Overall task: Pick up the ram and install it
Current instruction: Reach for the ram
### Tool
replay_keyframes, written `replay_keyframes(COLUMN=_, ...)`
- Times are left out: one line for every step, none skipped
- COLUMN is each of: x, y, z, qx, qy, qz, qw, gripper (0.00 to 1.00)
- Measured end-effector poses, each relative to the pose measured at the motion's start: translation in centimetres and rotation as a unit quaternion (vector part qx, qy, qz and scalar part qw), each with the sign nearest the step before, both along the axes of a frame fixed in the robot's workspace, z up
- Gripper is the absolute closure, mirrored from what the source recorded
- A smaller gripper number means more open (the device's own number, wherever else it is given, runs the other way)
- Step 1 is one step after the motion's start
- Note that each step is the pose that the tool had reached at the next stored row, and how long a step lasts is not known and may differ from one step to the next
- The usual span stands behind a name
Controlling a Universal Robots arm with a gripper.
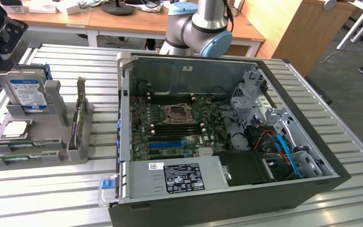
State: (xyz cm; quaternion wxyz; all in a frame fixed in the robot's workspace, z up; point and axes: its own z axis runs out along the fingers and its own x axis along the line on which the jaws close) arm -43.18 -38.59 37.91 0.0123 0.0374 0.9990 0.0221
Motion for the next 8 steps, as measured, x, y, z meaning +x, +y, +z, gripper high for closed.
replay_keyframes(x=0.00, y=-0.04, z=0.00, qx=0.0000, qy=0.0000, qz=0.000, qw=1.0000, gripper=0.89)
replay_keyframes(x=0.00, y=-0.08, z=0.00, qx=0.0000, qy=0.0000, qz=0.000, qw=1.0000, gripper=0.89)
replay_keyframes(x=0.00, y=-0.12, z=0.00, qx=0.0000, qy=0.0000, qz=0.000, qw=1.0000, gripper=0.89)
replay_keyframes(x=0.00, y=-0.16, z=0.00, qx=0.0000, qy=0.0000, qz=0.000, qw=1.0000, gripper=0.89)
replay_keyframes(x=0.00, y=-0.22, z=-0.01, qx=0.0000, qy=-0.0001, qz=0.000, qw=1.0000, gripper=0.89)
replay_keyframes(x=0.00, y=-0.27, z=0.00, qx=0.0000, qy=0.0000, qz=0.000, qw=1.0000, gripper=0.89)
replay_keyframes(x=0.00, y=-0.33, z=0.00, qx=0.0000, qy=0.0000, qz=0.000, qw=1.0000, gripper=0.89)
replay_keyframes(x=0.00, y=-0.39, z=0.00, qx=0.0000, qy=0.0000, qz=0.000, qw=1.0000, gripper=0.89)
